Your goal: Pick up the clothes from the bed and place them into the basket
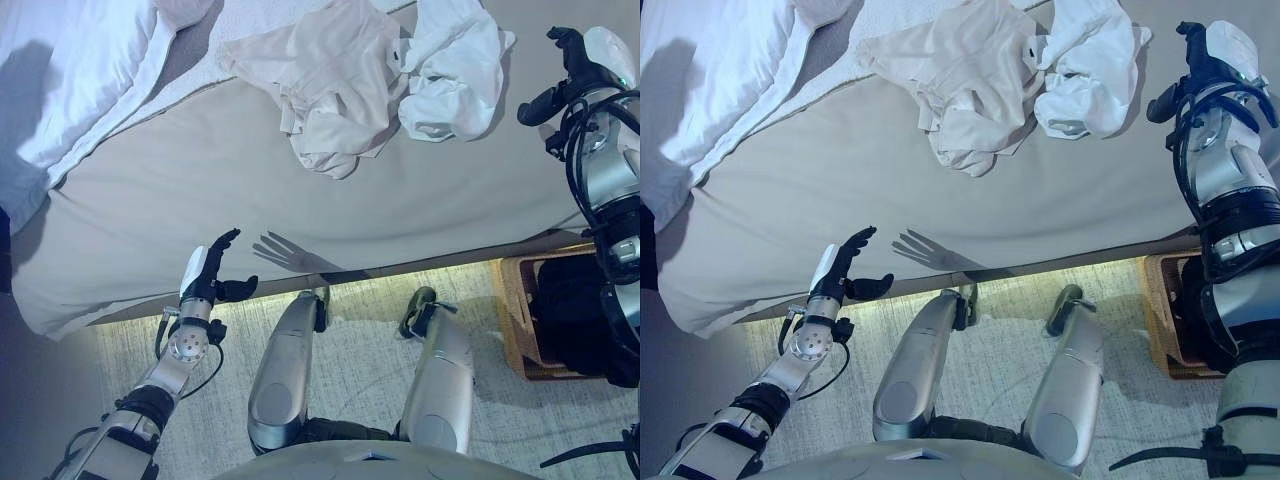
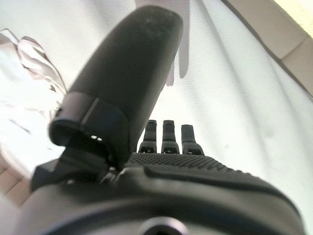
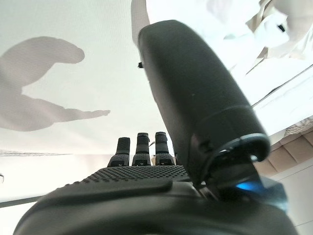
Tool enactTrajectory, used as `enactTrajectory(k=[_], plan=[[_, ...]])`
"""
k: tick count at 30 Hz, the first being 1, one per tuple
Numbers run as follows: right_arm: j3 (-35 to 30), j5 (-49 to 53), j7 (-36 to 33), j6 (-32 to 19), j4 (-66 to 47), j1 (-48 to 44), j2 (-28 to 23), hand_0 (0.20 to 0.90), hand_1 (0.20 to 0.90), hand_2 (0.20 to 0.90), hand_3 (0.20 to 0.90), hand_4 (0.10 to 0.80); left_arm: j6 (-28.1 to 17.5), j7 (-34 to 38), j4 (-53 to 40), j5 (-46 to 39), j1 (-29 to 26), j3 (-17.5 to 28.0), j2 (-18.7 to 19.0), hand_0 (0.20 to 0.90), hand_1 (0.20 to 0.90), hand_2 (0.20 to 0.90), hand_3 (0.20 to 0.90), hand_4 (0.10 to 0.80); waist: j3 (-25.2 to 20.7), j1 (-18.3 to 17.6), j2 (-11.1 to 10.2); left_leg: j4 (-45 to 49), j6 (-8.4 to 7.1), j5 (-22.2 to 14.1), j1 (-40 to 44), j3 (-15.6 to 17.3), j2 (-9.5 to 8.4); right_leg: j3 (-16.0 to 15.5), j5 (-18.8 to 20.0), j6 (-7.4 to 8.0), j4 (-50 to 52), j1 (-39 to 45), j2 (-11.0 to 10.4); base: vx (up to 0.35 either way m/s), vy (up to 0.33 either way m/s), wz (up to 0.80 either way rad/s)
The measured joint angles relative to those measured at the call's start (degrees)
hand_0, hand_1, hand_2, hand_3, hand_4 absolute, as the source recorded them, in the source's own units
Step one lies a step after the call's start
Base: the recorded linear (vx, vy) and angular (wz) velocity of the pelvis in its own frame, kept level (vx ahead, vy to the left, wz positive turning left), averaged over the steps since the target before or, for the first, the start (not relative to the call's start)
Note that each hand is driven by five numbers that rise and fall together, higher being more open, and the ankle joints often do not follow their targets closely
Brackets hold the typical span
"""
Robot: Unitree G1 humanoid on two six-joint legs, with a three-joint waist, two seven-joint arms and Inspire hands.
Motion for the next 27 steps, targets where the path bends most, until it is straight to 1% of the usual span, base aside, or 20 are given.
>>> enactTrajectory(k=[2, 6, 8, 9, 10, 13, 17, 18, 19, 21, 23, 25, 27], plan=[[-0.01, 1.04, -0.06, 0.00, 0.10, 0.00, 0.49, 0.900, 0.900, 0.900, 0.900, 0.800, -0.02, 0.03, -2.04, 0.03, 0.33, 0.00, 0.72, 0.900, 0.900, 0.900, 0.900, 0.800, 0.02, -0.01, 0.02, 2.95, -0.02, -0.93, -2.06, -0.99, 0.10, 0.12, -1.26, 0.46, 2.32, -1.36, -0.08, 0.018, -0.048, 0.07], [0.00, 1.45, -0.06, 0.03, 0.23, -0.68, 1.26, 0.900, 0.900, 0.900, 0.900, 0.800, 0.01, 0.13, -5.55, 0.03, 0.54, -0.01, 2.22, 0.900, 0.900, 0.900, 0.900, 0.800, 0.02, 0.60, 0.02, 7.72, -0.05, -1.77, -6.98, -2.48, 0.56, -0.10, -2.16, -0.32, 6.15, -5.28, -0.07, 0.007, -0.015, 0.08], [0.22, 2.55, -0.05, 0.01, 0.59, -0.85, 1.67, 0.900, 0.900, 0.900, 0.900, 0.800, 0.04, 0.29, -6.42, 0.02, 0.69, -0.06, 2.70, 0.900, 0.900, 0.900, 0.900, 0.800, 0.06, 1.34, -0.01, 9.52, -0.16, -1.86, -8.97, -2.99, 0.83, -0.13, -2.32, -0.25, 7.69, -7.00, 0.04, 0.000, 0.000, 0.00], [1.01, 3.34, 0.02, -0.02, 1.73, -1.87, 1.81, 0.900, 0.900, 0.900, 0.900, 0.800, 0.01, 0.87, -8.43, -0.02, 1.70, 0.03, 3.39, 0.900, 0.900, 0.900, 0.900, 0.800, 0.06, 1.46, -0.01, 11.22, 0.04, -2.35, -10.40, -3.45, 0.87, 0.01, -2.84, -0.92, 9.06, -8.20, -0.03, -0.037, 0.035, 0.04], [1.24, 3.39, 0.06, -0.02, 3.20, -3.25, 2.01, 0.900, 0.900, 0.900, 0.900, 0.800, -0.04, 1.27, -10.71, 0.00, 2.68, 0.04, 4.23, 0.900, 0.900, 0.900, 0.900, 0.800, 0.06, 1.68, 0.00, 12.79, 0.00, -2.89, -12.18, -4.02, 0.89, 0.06, -3.23, -1.21, 10.36, -9.71, -0.10, -0.020, 0.030, 0.06], [1.25, 5.76, 0.06, -0.05, 7.23, -6.95, 2.39, 0.900, 0.900, 0.900, 0.900, 0.800, -0.03, 1.56, -13.82, 0.05, 3.74, 0.03, 5.28, 0.900, 0.900, 0.900, 0.900, 0.800, 0.09, 2.88, 0.04, 15.99, -0.01, -3.19, -16.35, -4.98, 0.89, 0.31, -3.40, -1.50, 13.02, -13.44, -0.12, -0.012, 0.029, 0.04], [1.25, 8.06, 0.07, -0.35, 7.34, -7.13, 2.86, 0.900, 0.900, 0.900, 0.900, 0.800, -0.01, 1.62, -15.01, 0.04, 4.66, 0.02, 5.51, 0.900, 0.900, 0.900, 0.900, 0.800, 0.12, 4.09, 0.10, 17.96, 0.04, -3.38, -18.98, -5.81, 0.85, 0.20, -3.50, -1.64, 14.57, -15.44, -0.06, -0.019, 0.011, 0.04], [1.25, 9.13, 0.06, -0.72, 7.47, -7.53, 2.88, 0.900, 0.900, 0.900, 0.900, 0.800, 0.05, 1.67, -16.39, 0.02, 5.20, 0.03, 6.22, 0.900, 0.900, 0.900, 0.900, 0.800, 0.13, 4.33, 0.10, 18.53, 0.19, -3.54, -19.90, -6.21, 0.71, 0.02, -3.51, -1.63, 14.88, -16.17, 0.01, -0.023, -0.015, 0.06], [1.25, 10.18, 0.06, -0.89, 7.99, -8.39, 2.90, 0.900, 0.900, 0.900, 0.900, 0.800, 0.01, 1.69, -18.25, 0.05, 5.77, 0.04, 7.23, 0.900, 0.900, 0.900, 0.900, 0.800, 0.13, 4.53, 0.12, 19.09, 0.00, -3.67, -21.19, -6.65, 0.61, -0.02, -3.51, -1.61, 15.40, -17.11, -0.03, -0.026, -0.012, 0.11], [1.25, 11.57, 0.04, -1.00, 9.14, -10.25, 2.95, 0.900, 0.900, 0.900, 0.900, 0.800, -0.04, 1.86, -20.71, 0.03, 6.01, 0.08, 8.59, 0.900, 0.900, 0.900, 0.900, 0.800, 0.20, 4.99, 0.23, 20.39, 0.02, -3.66, -23.74, -7.81, -0.45, -0.04, -3.51, -1.61, 16.69, -19.23, -0.08, -0.033, -0.012, 0.16], [1.24, 12.88, -0.06, -1.18, 9.16, -11.78, 2.98, 0.900, 0.900, 0.900, 0.900, 0.800, -0.08, 2.12, -22.32, 0.03, 6.22, 0.15, 9.68, 0.900, 0.900, 0.900, 0.900, 0.800, 0.22, 5.31, 0.27, 21.50, -0.01, -3.68, -25.90, -8.43, -0.62, 0.05, -3.55, -1.56, 17.71, -21.06, -0.14, -0.039, -0.022, 0.12], [1.24, 14.24, -0.06, -2.12, 9.23, -13.01, 2.98, 0.900, 0.900, 0.900, 0.900, 0.800, -0.09, 2.12, -23.16, 0.03, 6.17, 0.20, 10.18, 0.900, 0.900, 0.900, 0.900, 0.800, 0.22, 5.92, 0.27, 22.45, 0.02, -3.66, -28.15, -9.15, -1.17, 0.13, -3.55, -1.56, 18.64, -23.18, -0.14, -0.046, -0.042, 0.09], [1.25, 14.88, 0.03, -2.64, 9.24, -13.14, 3.01, 0.900, 0.900, 0.900, 0.900, 0.800, -0.10, 2.20, -23.19, 0.07, 6.21, 0.23, 10.19, 0.900, 0.900, 0.900, 0.900, 0.800, 0.22, 6.39, 0.26, 22.63, 0.14, -3.58, -29.21, -9.33, -1.23, 0.05, -3.55, -1.56, 18.91, -24.00, -0.20, -0.038, -0.051, 0.09]])
